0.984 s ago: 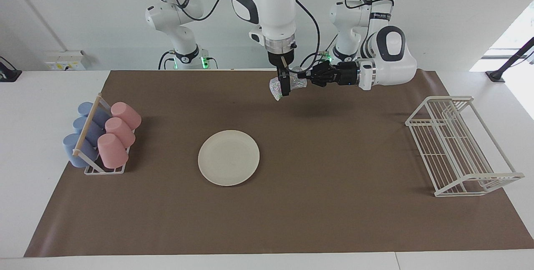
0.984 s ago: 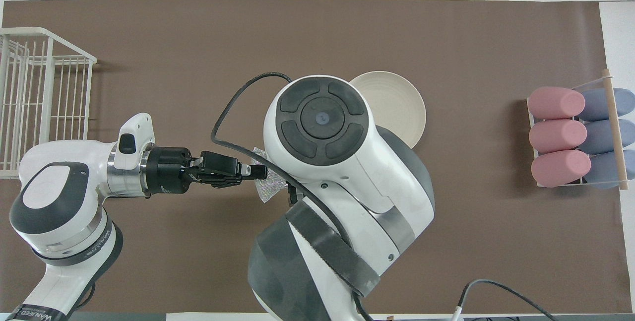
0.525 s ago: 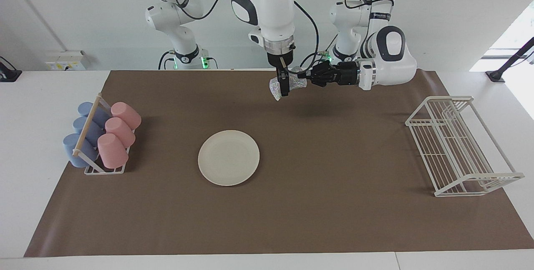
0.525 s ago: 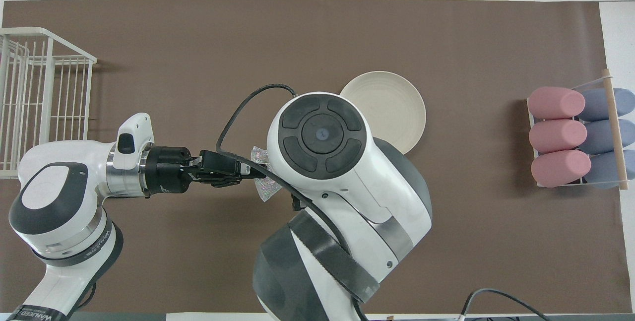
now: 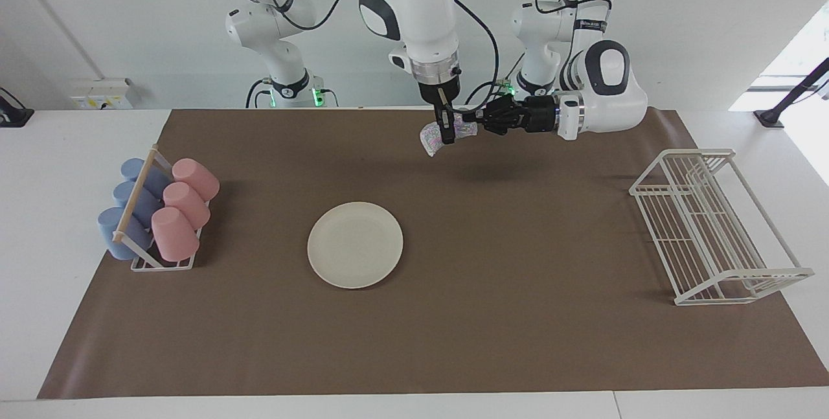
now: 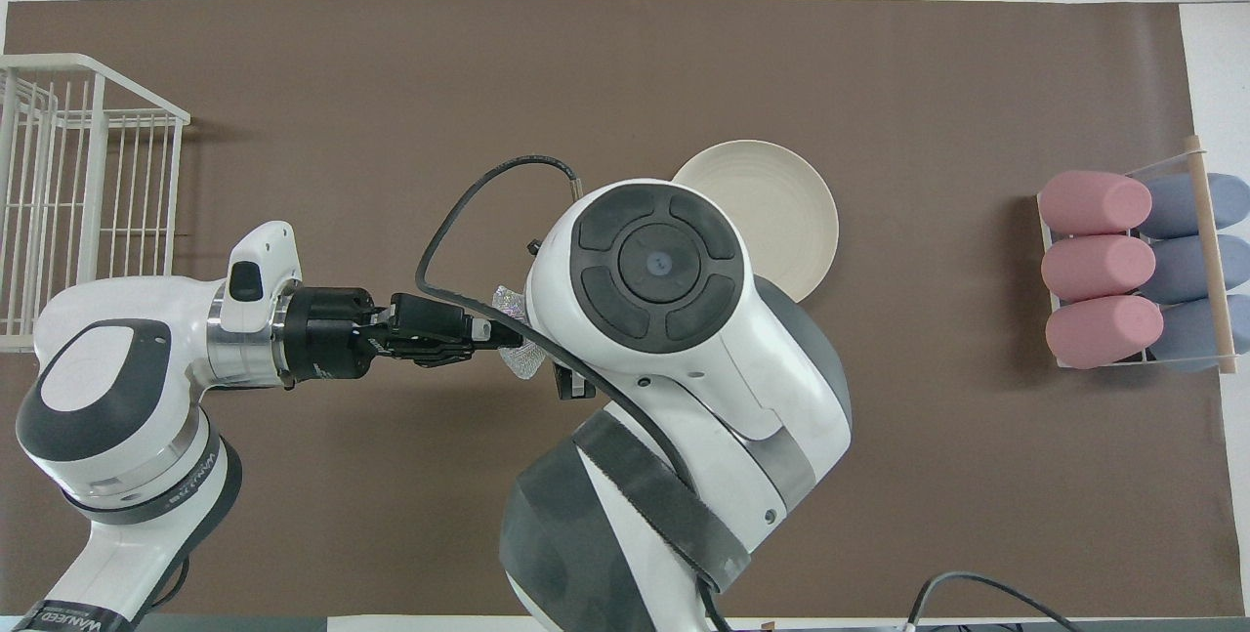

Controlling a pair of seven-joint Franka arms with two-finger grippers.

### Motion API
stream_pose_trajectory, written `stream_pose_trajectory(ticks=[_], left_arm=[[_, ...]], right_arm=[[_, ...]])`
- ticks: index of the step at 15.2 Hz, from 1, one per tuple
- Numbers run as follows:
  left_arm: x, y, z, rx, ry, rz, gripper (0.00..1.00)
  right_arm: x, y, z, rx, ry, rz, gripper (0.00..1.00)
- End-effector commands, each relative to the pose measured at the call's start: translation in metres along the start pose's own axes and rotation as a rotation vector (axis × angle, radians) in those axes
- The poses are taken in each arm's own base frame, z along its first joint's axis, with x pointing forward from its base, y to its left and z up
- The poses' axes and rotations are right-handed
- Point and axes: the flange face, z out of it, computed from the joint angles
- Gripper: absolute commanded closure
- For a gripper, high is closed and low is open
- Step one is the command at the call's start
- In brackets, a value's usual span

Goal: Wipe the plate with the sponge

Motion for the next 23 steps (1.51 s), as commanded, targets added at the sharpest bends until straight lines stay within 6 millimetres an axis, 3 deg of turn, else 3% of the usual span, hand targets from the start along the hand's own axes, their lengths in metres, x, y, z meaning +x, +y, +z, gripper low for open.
stream_pose_trajectory(ticks=[1, 2, 3, 5, 7, 13, 18, 20, 23], left_arm=[[-0.010, -0.001, 0.001, -0.004, 0.006, 0.006, 1.00], [-0.010, 0.001, 0.001, -0.003, 0.007, 0.006, 0.66], [-0.010, 0.001, 0.002, 0.001, 0.004, 0.003, 0.04], [-0.011, 0.002, 0.003, 0.003, 0.000, 0.004, 0.00], [-0.012, 0.000, 0.003, 0.017, -0.006, 0.007, 0.00], [-0.012, -0.003, 0.002, 0.041, -0.012, 0.008, 0.00], [-0.010, -0.008, 0.000, 0.107, -0.017, 0.021, 0.00], [-0.008, -0.013, -0.007, 0.191, -0.022, 0.039, 0.00], [0.000, -0.017, -0.025, 0.310, -0.006, 0.072, 0.00]], right_arm=[[0.014, -0.005, -0.004, 0.017, -0.014, -0.003, 1.00], [0.014, -0.005, -0.003, 0.016, -0.013, -0.005, 1.00], [0.019, -0.007, 0.000, 0.014, -0.008, -0.002, 1.00], [0.030, -0.013, 0.004, 0.021, -0.006, -0.034, 1.00], [0.055, -0.018, 0.020, 0.059, -0.010, -0.049, 1.00], [0.155, -0.032, 0.109, 0.154, 0.003, -0.150, 1.00], [0.177, -0.035, 0.172, 0.142, 0.006, -0.191, 1.00], [0.197, -0.043, 0.194, 0.123, 0.013, -0.230, 1.00], [0.219, -0.053, 0.204, 0.126, 0.017, -0.258, 1.00]])
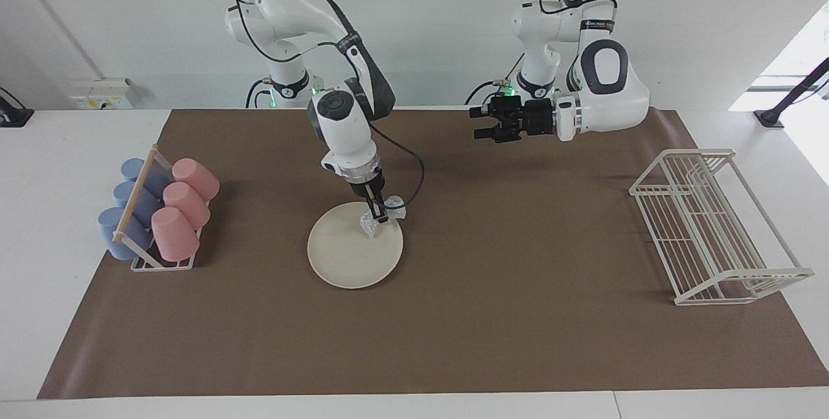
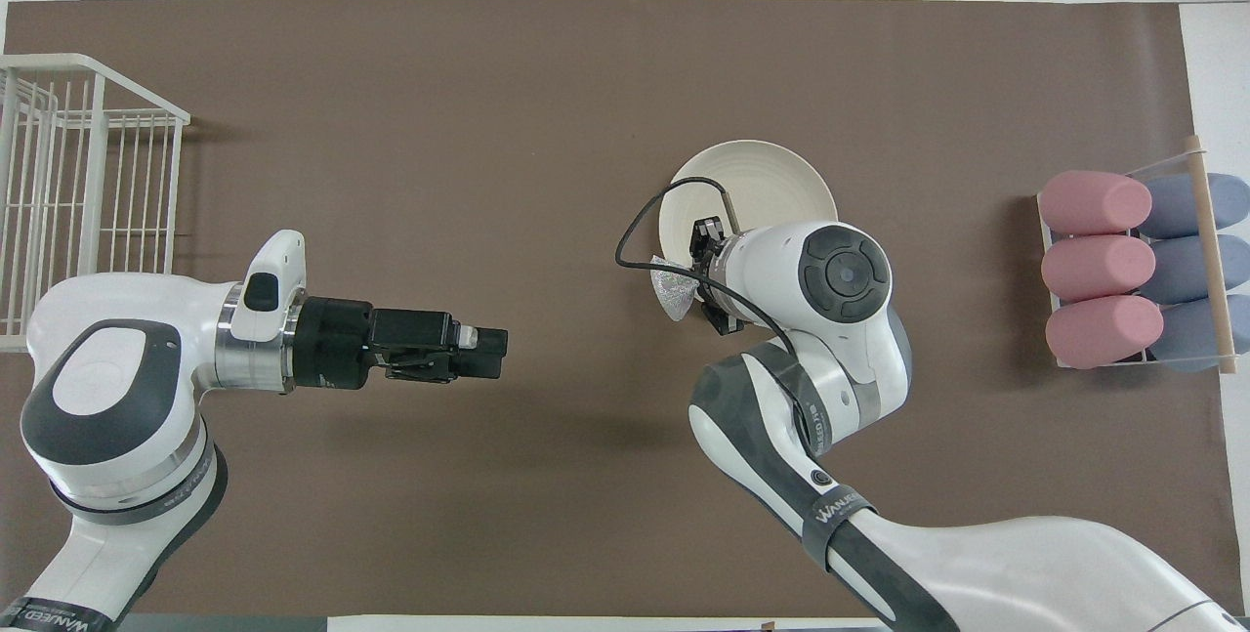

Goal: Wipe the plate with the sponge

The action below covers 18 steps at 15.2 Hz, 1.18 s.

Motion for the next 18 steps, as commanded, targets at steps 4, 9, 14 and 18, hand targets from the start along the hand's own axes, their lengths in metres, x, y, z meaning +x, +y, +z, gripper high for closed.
stream_pose_trajectory(ticks=[4, 9, 14, 18], left_arm=[[0.010, -0.025, -0.029, 0.324, 0.051, 0.067, 0.00], [0.032, -0.031, -0.059, 0.506, 0.120, 0.119, 0.00], [0.042, -0.049, -0.094, 0.777, 0.131, 0.204, 0.00], [0.042, -0.061, -0.114, 0.968, 0.060, 0.252, 0.00]], right_arm=[[0.061, -0.004, 0.015, -0.006, 0.004, -0.070, 1.00], [0.094, -0.005, 0.015, -0.008, 0.013, -0.159, 1.00], [0.084, 0.000, 0.023, 0.003, 0.011, -0.161, 1.00], [0.037, 0.003, 0.040, 0.041, -0.007, -0.098, 1.00]])
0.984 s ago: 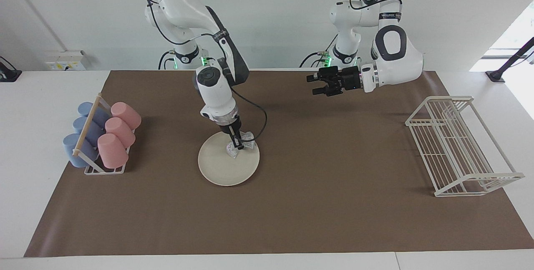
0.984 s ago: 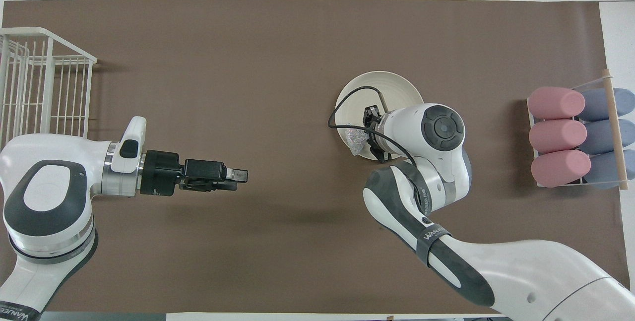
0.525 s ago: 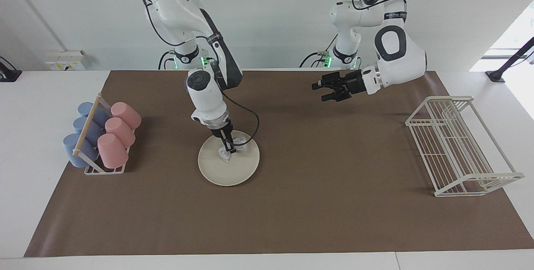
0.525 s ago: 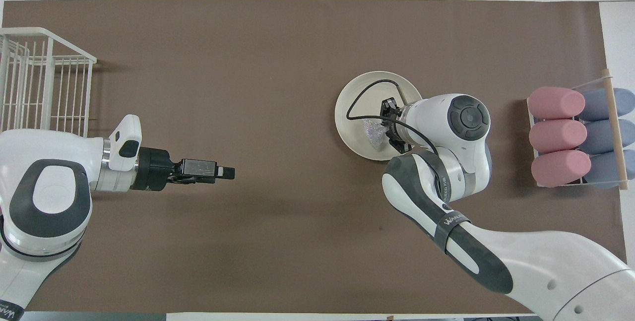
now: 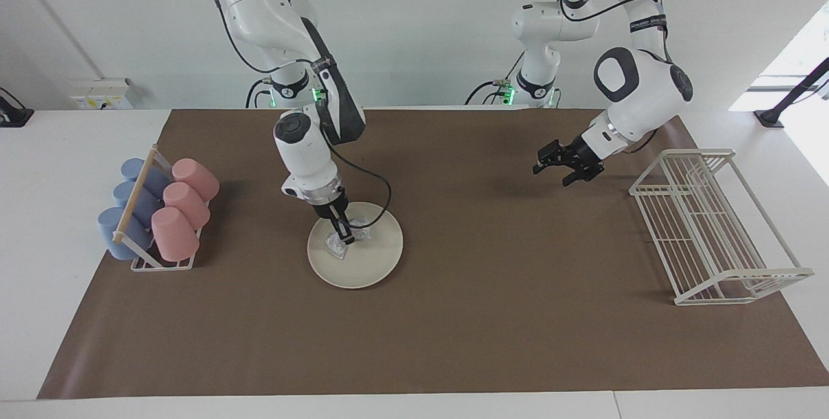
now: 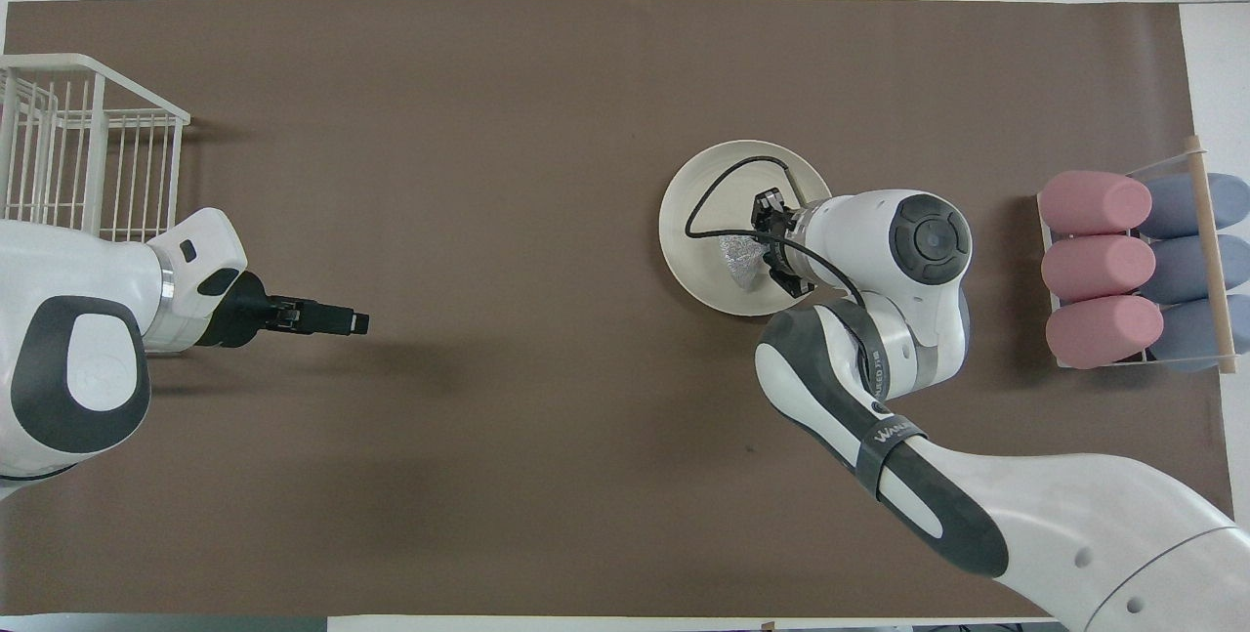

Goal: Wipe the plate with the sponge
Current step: 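Rub the sponge around the plate surface with the right gripper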

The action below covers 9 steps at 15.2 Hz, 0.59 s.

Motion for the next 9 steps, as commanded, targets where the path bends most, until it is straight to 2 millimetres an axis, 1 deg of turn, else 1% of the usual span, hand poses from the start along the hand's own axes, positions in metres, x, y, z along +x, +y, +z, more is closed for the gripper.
stream_pose_trajectory(ticks=[1, 2, 3, 6, 8, 9], left_arm=[[0.002, -0.015, -0.007, 0.094, -0.012, 0.014, 0.00], [0.002, -0.017, -0.007, 0.097, -0.012, 0.005, 0.00], [0.003, -0.017, -0.008, 0.098, -0.008, 0.002, 0.00], [0.004, -0.019, -0.010, 0.098, -0.004, -0.003, 0.00], [0.004, -0.019, -0.010, 0.098, -0.004, -0.003, 0.00], [0.004, -0.019, -0.010, 0.098, -0.004, -0.003, 0.00]], right_arm=[[-0.040, 0.008, 0.032, 0.000, -0.029, 0.053, 1.00], [-0.049, 0.008, 0.032, 0.004, -0.032, 0.057, 1.00], [-0.052, 0.008, 0.032, 0.005, -0.034, 0.062, 1.00], [-0.048, 0.007, 0.032, 0.006, -0.032, 0.057, 1.00], [-0.034, 0.006, 0.031, 0.009, -0.026, 0.036, 1.00], [-0.018, 0.006, 0.030, 0.007, -0.019, 0.012, 1.00]])
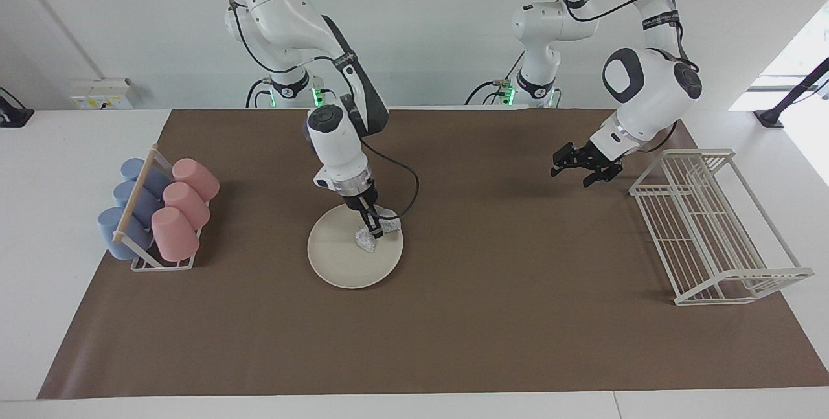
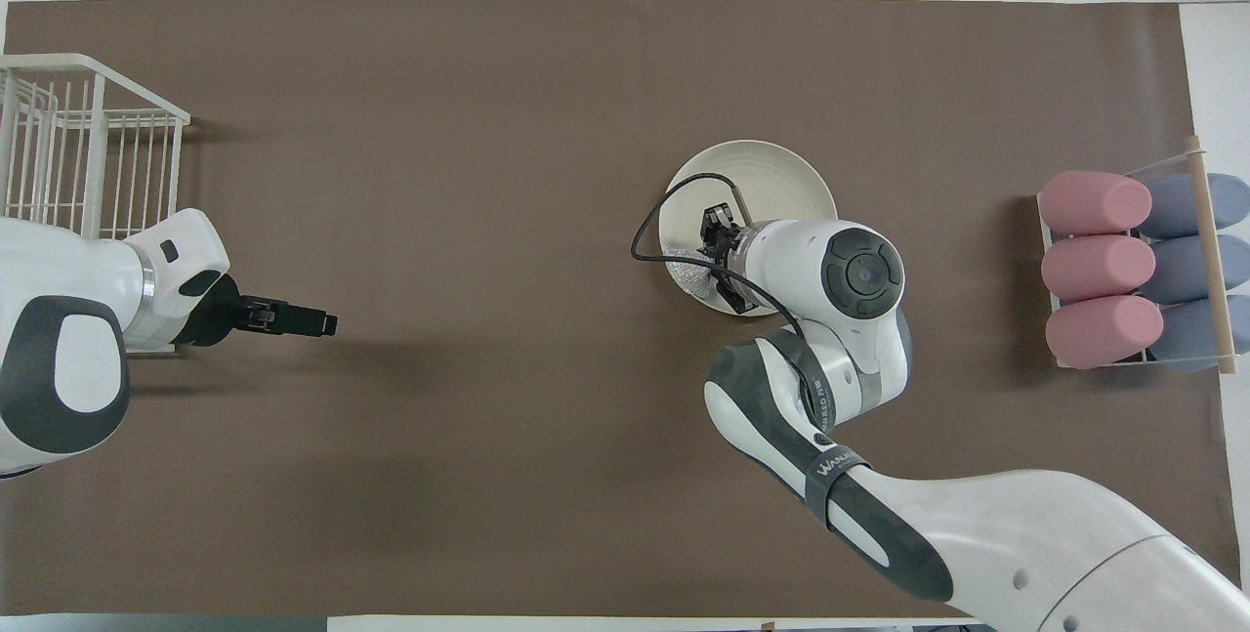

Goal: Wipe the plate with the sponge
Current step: 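Rub the sponge around the plate surface with the right gripper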

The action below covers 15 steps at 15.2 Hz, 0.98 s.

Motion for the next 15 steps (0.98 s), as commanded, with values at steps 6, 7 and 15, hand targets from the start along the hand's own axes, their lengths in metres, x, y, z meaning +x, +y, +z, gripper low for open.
stream_pose_trajectory(ticks=[6, 7, 15], left_arm=[[0.005, -0.006, -0.004, 0.028, 0.016, -0.014, 0.00], [0.005, -0.006, -0.004, 0.028, 0.016, -0.014, 0.00], [0.009, -0.006, -0.003, 0.036, 0.037, -0.055, 0.00]], right_arm=[[0.084, 0.011, 0.016, -0.039, 0.018, -0.102, 1.00], [0.087, 0.010, 0.015, -0.037, 0.020, -0.099, 1.00], [0.034, 0.011, 0.021, -0.040, 0.001, -0.072, 1.00]])
